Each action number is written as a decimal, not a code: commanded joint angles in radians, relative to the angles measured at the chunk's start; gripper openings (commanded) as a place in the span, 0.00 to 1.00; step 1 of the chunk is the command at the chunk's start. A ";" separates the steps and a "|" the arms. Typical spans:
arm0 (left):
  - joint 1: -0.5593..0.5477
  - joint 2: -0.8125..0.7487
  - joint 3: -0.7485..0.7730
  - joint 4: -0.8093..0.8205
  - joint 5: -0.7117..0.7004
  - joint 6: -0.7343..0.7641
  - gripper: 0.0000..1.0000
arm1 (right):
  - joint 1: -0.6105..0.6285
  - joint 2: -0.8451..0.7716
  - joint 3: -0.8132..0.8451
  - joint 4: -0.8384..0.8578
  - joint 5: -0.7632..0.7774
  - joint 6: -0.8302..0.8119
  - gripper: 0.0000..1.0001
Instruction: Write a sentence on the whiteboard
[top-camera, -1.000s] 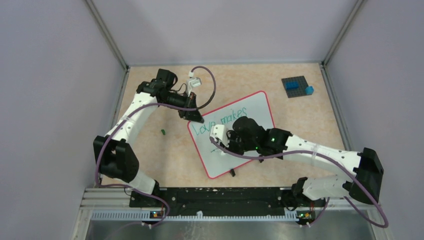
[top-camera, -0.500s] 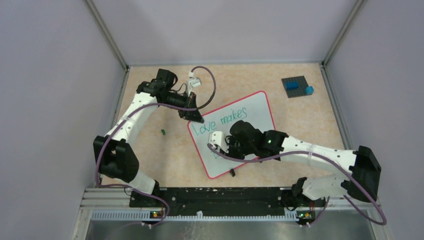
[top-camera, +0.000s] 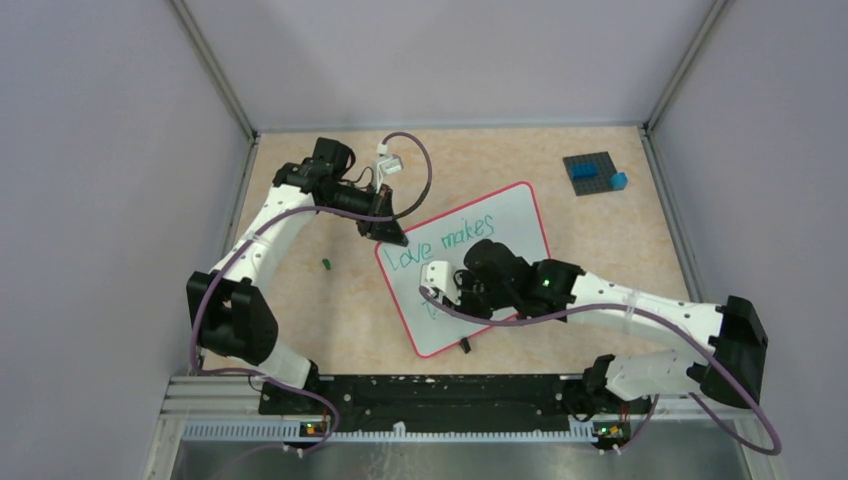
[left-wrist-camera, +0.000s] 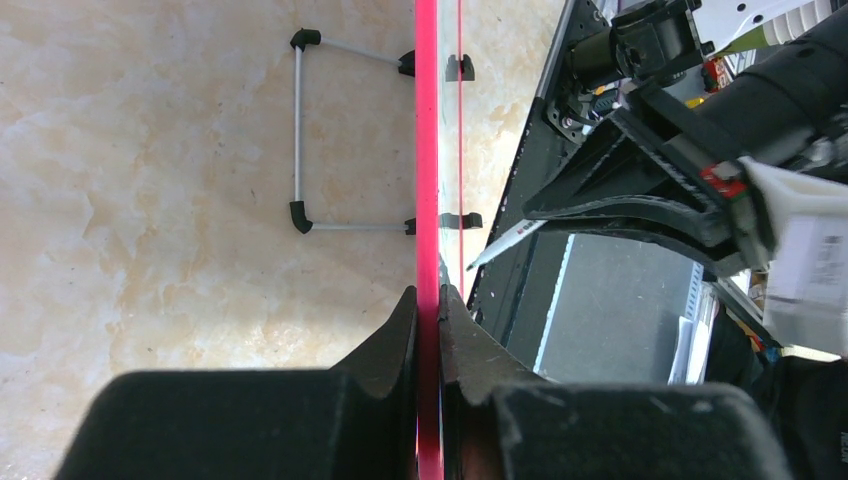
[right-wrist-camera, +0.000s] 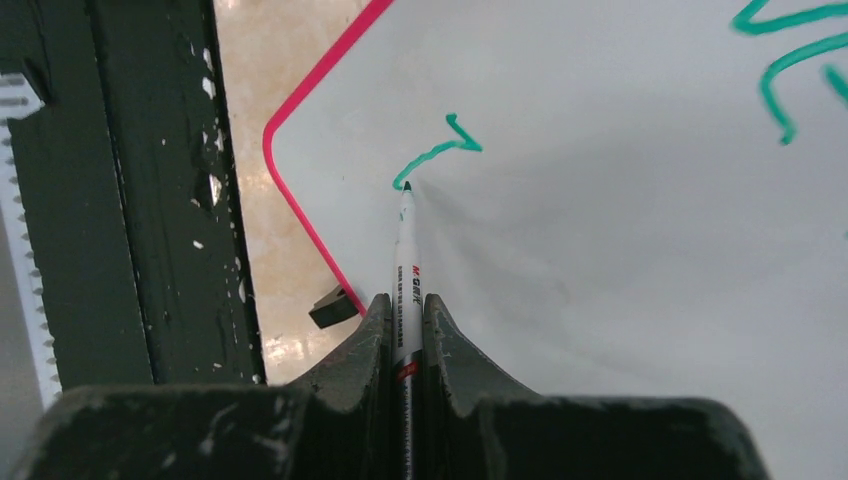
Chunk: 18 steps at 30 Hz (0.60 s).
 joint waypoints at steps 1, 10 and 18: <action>-0.003 -0.007 0.001 0.016 0.000 0.008 0.00 | 0.006 -0.063 0.095 0.027 0.009 0.010 0.00; -0.003 -0.006 0.003 0.015 0.003 0.008 0.00 | 0.006 -0.022 0.123 0.065 0.063 0.022 0.00; -0.003 -0.016 -0.001 0.014 -0.002 0.011 0.00 | 0.006 0.031 0.115 0.075 0.119 0.027 0.00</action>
